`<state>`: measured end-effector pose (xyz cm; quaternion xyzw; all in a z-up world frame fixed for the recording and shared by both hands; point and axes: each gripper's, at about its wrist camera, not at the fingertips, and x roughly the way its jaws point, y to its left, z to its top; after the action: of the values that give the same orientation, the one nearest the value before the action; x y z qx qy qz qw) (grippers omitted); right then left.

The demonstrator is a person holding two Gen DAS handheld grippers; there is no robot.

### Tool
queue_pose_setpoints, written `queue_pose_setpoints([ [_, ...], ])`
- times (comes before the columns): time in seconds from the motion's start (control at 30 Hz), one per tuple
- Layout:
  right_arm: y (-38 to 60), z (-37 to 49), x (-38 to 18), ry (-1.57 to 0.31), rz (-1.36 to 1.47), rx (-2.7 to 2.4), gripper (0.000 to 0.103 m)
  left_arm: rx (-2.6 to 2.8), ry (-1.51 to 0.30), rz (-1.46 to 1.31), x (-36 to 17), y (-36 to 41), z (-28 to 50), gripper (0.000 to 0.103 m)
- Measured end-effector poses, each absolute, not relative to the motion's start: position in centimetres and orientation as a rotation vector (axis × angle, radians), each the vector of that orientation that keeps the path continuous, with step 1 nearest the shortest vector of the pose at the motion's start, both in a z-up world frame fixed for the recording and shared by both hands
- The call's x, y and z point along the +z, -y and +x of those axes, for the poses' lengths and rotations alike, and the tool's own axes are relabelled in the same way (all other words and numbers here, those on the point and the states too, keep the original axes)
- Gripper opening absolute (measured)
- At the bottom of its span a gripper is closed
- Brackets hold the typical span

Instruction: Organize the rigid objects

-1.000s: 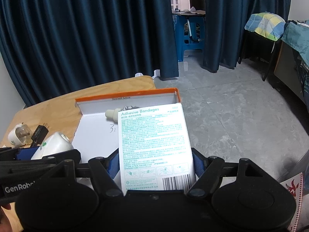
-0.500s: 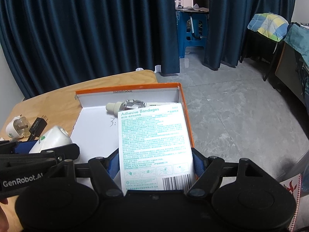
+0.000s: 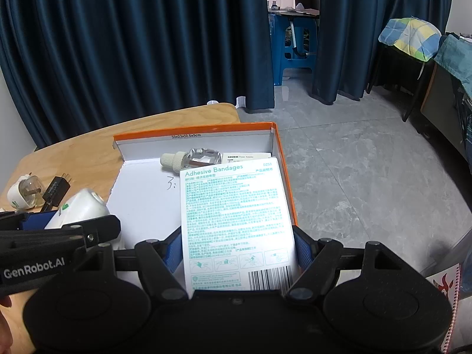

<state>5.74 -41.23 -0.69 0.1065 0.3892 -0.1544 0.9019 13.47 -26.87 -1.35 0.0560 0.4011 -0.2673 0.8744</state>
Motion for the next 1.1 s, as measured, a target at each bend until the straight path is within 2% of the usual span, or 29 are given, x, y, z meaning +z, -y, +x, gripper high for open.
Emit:
queue_pose_setpoints([
  [1.1,41.26,5.99,-1.11,-0.824,0.218,-0.322,0.087,-0.56,-0.843,0.109,-1.97,27.05,13.87,0.066],
])
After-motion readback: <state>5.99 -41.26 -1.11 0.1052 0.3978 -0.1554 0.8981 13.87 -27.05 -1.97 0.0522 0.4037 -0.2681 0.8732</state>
